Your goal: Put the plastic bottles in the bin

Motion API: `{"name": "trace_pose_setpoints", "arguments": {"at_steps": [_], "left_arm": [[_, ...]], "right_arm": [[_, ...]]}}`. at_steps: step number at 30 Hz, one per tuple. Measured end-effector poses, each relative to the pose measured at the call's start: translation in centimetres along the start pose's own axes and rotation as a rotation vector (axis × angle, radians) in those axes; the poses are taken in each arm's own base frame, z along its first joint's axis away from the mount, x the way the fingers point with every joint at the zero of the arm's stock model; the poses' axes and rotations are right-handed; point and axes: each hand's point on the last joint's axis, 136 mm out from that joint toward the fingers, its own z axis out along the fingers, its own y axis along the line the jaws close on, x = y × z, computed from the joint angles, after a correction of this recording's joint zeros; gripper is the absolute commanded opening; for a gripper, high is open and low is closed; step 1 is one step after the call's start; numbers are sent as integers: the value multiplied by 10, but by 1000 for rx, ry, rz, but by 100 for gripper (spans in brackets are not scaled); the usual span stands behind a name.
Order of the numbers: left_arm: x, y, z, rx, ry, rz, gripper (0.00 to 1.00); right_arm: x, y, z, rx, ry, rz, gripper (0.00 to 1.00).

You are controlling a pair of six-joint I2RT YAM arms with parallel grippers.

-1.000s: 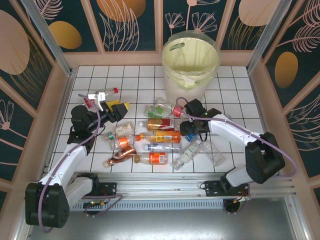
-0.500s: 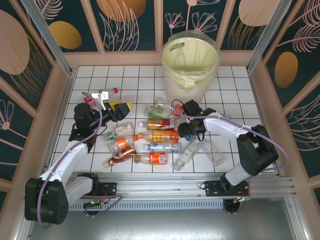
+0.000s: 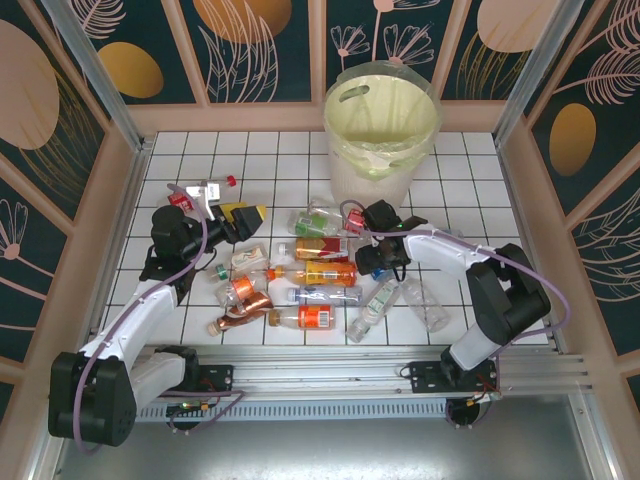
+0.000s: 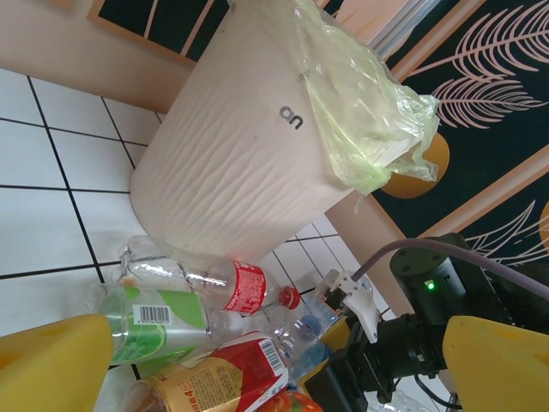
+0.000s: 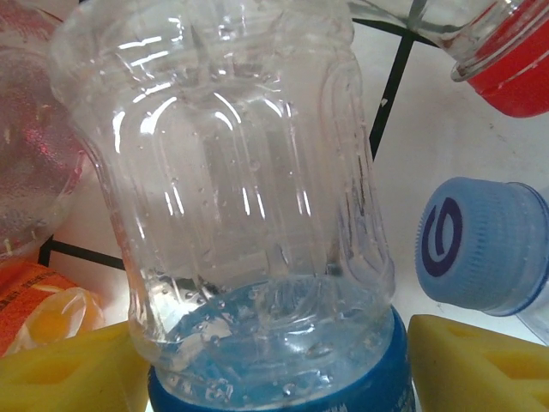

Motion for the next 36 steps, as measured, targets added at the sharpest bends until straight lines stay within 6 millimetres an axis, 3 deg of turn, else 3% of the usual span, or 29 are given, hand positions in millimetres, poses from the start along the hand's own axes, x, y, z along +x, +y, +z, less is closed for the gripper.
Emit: {"name": "trace_pose_setpoints", "arguments": {"at_steps": [12, 25, 36], "left_arm": [[0, 0, 0, 1, 0, 7, 99], [0, 0, 0, 1, 0, 19, 99], [-1, -1, 0, 4, -3, 23, 99]], "right_arm": [[-3, 0, 5, 3, -6, -19, 76], [-7, 1, 5, 40, -30, -65, 67], [-30, 4, -28, 66, -177, -102, 67]]}}
